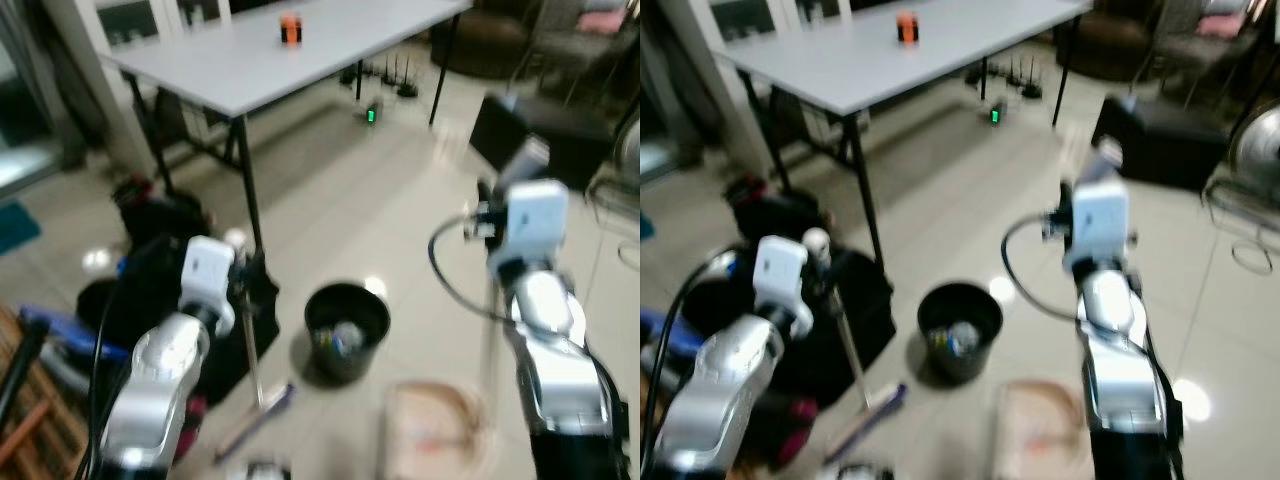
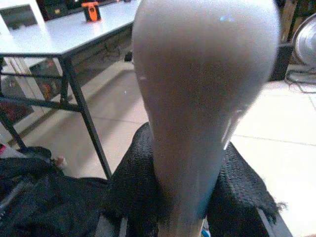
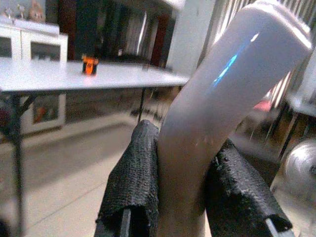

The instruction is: Sweep floor

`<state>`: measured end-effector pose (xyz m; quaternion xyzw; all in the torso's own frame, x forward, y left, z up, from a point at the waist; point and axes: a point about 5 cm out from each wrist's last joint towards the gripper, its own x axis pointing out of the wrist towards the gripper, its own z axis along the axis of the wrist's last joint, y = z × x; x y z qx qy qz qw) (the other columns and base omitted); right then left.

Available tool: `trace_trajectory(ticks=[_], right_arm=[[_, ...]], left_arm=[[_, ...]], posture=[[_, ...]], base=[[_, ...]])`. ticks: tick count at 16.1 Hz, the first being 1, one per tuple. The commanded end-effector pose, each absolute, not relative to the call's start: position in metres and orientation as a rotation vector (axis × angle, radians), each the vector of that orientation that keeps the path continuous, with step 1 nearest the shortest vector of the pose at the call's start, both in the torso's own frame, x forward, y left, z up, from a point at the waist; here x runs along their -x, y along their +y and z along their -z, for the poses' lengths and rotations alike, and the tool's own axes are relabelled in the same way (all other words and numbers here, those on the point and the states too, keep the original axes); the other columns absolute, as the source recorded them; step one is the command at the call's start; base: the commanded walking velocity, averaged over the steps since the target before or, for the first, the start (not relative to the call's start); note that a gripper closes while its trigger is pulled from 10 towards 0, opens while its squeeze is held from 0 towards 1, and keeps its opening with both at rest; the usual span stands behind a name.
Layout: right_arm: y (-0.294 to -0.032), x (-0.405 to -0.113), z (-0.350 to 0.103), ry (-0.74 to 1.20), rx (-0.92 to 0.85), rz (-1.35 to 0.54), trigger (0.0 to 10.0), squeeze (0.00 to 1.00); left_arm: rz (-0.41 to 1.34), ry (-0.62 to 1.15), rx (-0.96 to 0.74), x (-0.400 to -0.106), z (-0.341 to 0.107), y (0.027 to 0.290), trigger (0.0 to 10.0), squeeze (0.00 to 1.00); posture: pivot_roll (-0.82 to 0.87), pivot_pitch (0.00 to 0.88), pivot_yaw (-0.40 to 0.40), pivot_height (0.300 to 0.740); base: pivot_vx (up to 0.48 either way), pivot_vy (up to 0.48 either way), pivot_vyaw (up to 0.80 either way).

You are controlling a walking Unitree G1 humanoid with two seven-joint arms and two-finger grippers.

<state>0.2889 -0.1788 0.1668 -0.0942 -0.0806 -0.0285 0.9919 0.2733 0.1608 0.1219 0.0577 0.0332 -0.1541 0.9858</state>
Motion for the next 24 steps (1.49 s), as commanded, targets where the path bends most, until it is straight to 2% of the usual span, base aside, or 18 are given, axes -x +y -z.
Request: trace_trajectory(ticks=[1, 3, 8, 13, 16, 20, 24], right_arm=[[-0.176, -0.287, -0.174, -0.177, 0.191, 0.050, 10.0, 0.00], [-0.174, -0.285, -0.170, -0.158, 0.144, 0.046, 10.0, 0.00], [-0.178, -0.282, -0.170, -0.143, 0.111, 0.075, 10.0, 0.00], [-0.185, -0.278, -0.169, -0.133, 0.118, 0.106, 10.0, 0.00], [-0.191, -0.277, -0.168, -0.120, 0.132, 0.127, 10.0, 0.00], [-0.193, -0.274, -0.168, -0.113, 0.133, 0.143, 10.0, 0.00], [-0.195, -0.273, -0.167, -0.104, 0.123, 0.160, 10.0, 0.00]], left_arm=[[0.322, 0.031, -0.122, -0.276, -0.130, 0.159, 10.0, 0.00], [0.326, 0.020, -0.132, -0.278, -0.132, 0.155, 10.0, 0.00], [0.338, 0.005, -0.137, -0.282, -0.134, 0.148, 10.0, 0.00], [0.346, 0.001, -0.136, -0.285, -0.135, 0.145, 10.0, 0.00], [0.365, -0.008, -0.131, -0.287, -0.135, 0.140, 10.0, 0.00], [0.372, -0.011, -0.099, -0.290, -0.138, 0.137, 10.0, 0.00], [0.353, -0.074, -0.105, -0.292, -0.147, 0.137, 10.0, 0.00]], posture=[[-0.06, 0.002, 0.007, 0.740], [-0.06, 0.000, 0.009, 0.740], [-0.07, 0.000, 0.009, 0.740], [-0.08, 0.000, 0.012, 0.740], [-0.08, 0.000, 0.014, 0.740], [-0.09, 0.010, 0.017, 0.740], [-0.09, 0.016, 0.016, 0.740]], base=[[0.000, 0.000, 0.00], [0.000, -0.144, 0.00], [0.000, -0.428, -0.71], [0.000, -0.442, -0.80], [0.000, -0.410, -0.18], [0.000, 0.350, 0.00], [0.000, 0.000, -0.10]])
